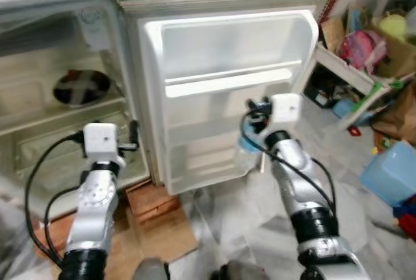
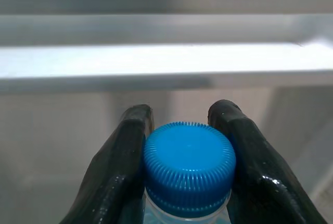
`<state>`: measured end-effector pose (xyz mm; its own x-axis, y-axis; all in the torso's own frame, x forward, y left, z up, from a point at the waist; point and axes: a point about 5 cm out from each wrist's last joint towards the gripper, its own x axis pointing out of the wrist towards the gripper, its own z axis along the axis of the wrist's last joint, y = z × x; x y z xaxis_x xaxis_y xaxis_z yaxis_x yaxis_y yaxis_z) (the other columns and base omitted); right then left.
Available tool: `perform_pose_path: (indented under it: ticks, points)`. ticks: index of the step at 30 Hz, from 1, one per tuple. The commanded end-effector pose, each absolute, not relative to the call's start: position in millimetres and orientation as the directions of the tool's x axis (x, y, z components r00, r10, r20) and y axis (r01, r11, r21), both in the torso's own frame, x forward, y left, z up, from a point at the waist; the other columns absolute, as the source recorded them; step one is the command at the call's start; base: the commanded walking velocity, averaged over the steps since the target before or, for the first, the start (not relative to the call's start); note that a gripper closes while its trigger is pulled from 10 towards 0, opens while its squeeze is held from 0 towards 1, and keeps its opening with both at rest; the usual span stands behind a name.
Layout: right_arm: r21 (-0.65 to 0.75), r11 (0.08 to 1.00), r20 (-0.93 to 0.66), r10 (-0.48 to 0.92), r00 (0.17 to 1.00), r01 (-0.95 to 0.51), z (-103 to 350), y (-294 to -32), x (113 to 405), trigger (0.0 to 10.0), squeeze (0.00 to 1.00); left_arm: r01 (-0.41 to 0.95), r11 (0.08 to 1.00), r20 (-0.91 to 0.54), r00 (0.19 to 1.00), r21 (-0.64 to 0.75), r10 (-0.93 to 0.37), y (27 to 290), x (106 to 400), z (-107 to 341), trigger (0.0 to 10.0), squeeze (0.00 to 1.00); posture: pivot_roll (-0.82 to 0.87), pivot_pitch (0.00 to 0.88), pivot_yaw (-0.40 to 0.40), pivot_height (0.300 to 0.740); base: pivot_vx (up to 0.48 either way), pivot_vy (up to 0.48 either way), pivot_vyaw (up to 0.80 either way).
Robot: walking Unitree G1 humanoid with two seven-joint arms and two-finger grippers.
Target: Restocking fridge
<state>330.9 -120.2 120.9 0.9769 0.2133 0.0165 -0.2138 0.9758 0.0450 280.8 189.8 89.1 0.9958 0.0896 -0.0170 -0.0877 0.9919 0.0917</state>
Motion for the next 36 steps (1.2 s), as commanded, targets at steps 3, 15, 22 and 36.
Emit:
perform_pose_path:
  ticks: [3,15,22,36]
  points:
    - [0.033,0.983,0.046,0.18,0.983,-0.182,126.6,-133.4,331.9,10.0,0.0,-0.068,0.994,-0.034,0.997,0.083,0.071,181.5,279.6,85.2,10.0,0.0,0.02,0.091,-0.055,0.74,0.0,-0.435,0.0]
    - [0.045,0.977,0.038,0.207,0.978,-0.209,122.9,-131.1,330.0,10.0,0.0,-0.116,0.989,-0.03,0.992,0.086,0.119,184.3,276.5,84.9,10.0,0.0,0.02,0.094,-0.054,0.74,0.0,-0.037,0.0]
    - [0.079,0.963,0.052,0.256,0.965,-0.259,124.7,-126.4,329.4,10.0,0.0,-0.117,0.987,-0.054,0.991,0.108,0.123,189.1,261.4,81.5,10.0,0.0,0.03,0.119,-0.053,0.721,0.0,0.0,0.0]
    - [0.089,0.942,0.072,0.318,0.945,-0.324,127.2,-116.4,330.0,10.0,0.0,-0.17,0.981,-0.053,0.983,0.088,0.175,195.4,256.7,83.8,10.0,0.0,0.04,0.137,-0.069,0.632,0.0,0.0,0.0]
